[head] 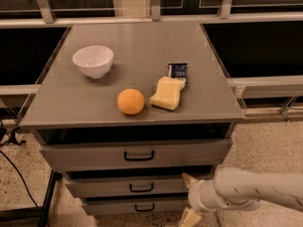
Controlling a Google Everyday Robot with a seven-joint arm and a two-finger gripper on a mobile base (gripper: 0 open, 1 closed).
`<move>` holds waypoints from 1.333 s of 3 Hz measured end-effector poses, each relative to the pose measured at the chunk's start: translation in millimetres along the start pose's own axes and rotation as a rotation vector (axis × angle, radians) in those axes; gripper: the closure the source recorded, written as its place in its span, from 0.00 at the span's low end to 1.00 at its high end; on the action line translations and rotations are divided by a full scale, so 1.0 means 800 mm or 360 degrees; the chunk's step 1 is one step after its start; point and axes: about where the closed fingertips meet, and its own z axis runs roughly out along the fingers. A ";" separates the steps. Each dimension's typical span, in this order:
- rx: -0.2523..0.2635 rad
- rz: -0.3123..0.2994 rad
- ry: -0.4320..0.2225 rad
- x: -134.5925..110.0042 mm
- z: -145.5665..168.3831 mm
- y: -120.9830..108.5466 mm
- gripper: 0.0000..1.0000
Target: Open middle drawer
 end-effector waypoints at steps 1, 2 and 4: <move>0.0020 -0.0030 0.0089 0.003 0.005 -0.018 0.00; 0.0029 -0.0029 0.0102 0.010 0.014 -0.032 0.00; 0.0041 0.0012 -0.0009 0.031 0.035 -0.050 0.00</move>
Offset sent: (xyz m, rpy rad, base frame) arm 0.0456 -0.0186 -0.0191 -0.0699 -0.0203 -0.0280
